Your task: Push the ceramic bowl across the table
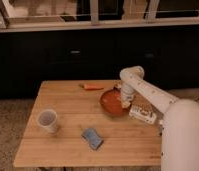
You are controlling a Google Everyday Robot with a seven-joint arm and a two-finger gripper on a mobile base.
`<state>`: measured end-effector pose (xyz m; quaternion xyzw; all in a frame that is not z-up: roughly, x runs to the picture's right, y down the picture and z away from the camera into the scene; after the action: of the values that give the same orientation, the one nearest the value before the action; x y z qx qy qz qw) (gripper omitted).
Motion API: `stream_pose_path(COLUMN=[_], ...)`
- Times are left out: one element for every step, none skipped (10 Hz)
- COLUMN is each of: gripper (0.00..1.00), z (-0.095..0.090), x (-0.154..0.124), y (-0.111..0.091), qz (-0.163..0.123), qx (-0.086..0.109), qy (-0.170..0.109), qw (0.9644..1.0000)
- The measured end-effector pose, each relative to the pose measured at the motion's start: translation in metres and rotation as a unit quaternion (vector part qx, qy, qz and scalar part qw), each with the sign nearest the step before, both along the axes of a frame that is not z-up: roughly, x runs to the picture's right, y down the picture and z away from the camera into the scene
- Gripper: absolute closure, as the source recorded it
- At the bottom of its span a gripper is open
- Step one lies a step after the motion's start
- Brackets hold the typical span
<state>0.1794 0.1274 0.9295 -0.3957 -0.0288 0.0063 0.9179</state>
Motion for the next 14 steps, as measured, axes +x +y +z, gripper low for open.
stream_pose_path(gripper=[1.00,1.00,1.00,1.00,1.00,1.00,1.00,1.00,1.00,1.00,1.00,1.00,1.00,1.00], z=[-0.001,-0.002,-0.002,-0.002,-0.003,-0.003,-0.004,-0.005,-0.006,-0.006,-0.006,-0.006,-0.007,-0.007], x=[0.000,0.000,0.000,0.000,0.003,0.010,0.017,0.018,0.016,0.017,0.019,0.022,0.032,0.039], y=[-0.001,-0.001,-0.001,-0.001,0.000,0.003,0.005,0.005,0.004,0.004,0.004,0.007,0.010,0.012], qz=[-0.001,-0.001,-0.001,-0.001,0.004,0.016,0.022,0.021,0.020,0.020,0.022,0.034,0.051,0.054], qx=[-0.001,-0.001,-0.002,-0.002,-0.004,-0.009,-0.011,-0.013,-0.013,-0.013,-0.013,-0.017,-0.024,-0.025], qy=[0.000,0.000,0.000,0.001,0.003,0.012,0.019,0.019,0.018,0.019,0.020,0.024,0.037,0.041], qw=[1.0000,1.0000,1.0000,1.0000,1.0000,0.9998,0.9995,0.9995,0.9995,0.9995,0.9995,0.9990,0.9977,0.9974])
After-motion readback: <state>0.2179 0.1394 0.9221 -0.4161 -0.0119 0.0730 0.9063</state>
